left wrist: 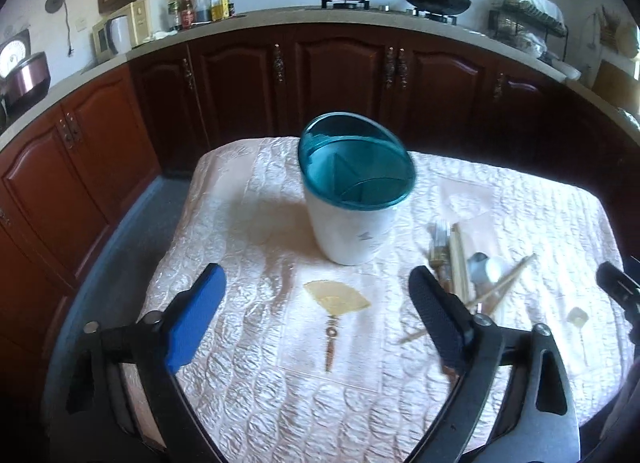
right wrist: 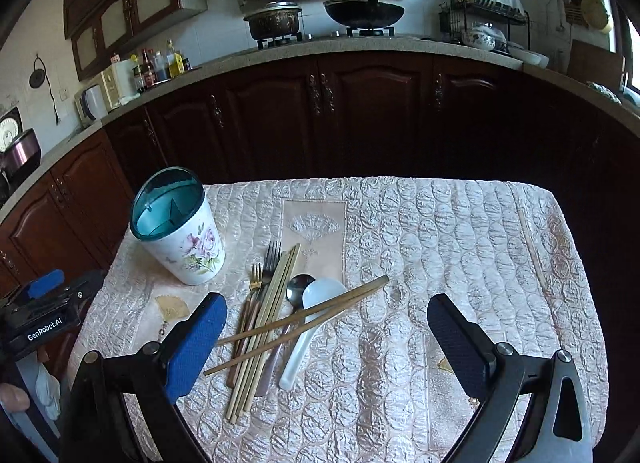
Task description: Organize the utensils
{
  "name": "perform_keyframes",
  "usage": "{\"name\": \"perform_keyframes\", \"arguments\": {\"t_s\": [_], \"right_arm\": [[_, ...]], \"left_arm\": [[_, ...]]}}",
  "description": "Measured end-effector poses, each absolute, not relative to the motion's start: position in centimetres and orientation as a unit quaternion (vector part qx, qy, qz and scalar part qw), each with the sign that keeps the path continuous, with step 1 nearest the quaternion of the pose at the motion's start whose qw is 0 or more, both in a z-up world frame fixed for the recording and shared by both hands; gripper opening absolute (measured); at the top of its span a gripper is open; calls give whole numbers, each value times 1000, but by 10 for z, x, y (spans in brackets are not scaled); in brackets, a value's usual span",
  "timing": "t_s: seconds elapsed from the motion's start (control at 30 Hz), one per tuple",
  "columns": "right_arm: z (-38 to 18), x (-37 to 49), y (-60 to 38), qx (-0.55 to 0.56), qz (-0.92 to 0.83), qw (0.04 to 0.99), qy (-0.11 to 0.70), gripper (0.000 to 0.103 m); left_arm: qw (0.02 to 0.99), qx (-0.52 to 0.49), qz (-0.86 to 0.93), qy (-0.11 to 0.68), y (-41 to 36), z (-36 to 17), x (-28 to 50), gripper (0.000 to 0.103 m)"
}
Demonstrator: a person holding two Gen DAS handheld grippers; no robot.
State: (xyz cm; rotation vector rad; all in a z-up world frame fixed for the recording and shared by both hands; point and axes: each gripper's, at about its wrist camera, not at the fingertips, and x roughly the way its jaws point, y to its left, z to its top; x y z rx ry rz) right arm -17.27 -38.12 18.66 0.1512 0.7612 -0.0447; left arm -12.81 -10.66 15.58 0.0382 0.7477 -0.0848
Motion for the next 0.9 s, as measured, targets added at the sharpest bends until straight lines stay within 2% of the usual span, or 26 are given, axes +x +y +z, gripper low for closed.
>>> {"name": "perform_keyframes", "arguments": {"t_s": [0.9], "right_arm": [[204, -181, -365, 51, -28, 931, 361, 101]], "left_arm": [[943, 42, -66, 322, -139, 181, -148, 91]]}}
